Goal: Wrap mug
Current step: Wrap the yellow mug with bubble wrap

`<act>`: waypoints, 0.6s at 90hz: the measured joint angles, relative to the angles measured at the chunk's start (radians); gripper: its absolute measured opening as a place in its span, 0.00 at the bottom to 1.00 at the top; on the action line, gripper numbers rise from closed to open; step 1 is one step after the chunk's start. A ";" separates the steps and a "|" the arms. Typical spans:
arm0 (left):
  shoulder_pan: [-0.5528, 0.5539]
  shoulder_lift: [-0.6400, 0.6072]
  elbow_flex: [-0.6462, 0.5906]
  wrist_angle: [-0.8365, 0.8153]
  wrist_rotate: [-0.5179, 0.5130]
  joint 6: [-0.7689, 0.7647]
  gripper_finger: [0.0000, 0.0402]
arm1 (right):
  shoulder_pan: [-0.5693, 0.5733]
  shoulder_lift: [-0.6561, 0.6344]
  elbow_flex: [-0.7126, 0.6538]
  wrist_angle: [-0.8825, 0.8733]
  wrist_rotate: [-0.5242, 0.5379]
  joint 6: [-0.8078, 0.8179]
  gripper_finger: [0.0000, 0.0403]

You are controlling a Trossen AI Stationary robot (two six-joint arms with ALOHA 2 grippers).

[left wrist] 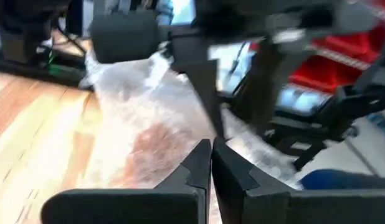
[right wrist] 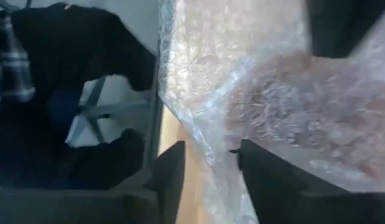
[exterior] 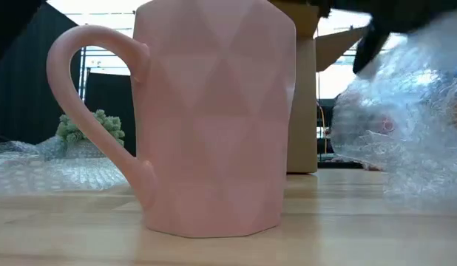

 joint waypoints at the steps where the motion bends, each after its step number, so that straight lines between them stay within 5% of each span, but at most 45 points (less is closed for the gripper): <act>1: 0.000 0.003 0.009 -0.007 -0.001 0.002 0.00 | 0.000 -0.002 0.000 0.000 -0.004 0.003 0.40; 39: 0.001 0.059 0.104 -0.170 -0.009 0.031 0.00 | 0.000 -0.096 0.000 -0.003 -0.030 0.030 0.46; 54: 0.001 0.059 0.104 -0.175 -0.010 0.039 0.00 | 0.000 -0.117 0.000 0.018 -0.140 0.091 0.46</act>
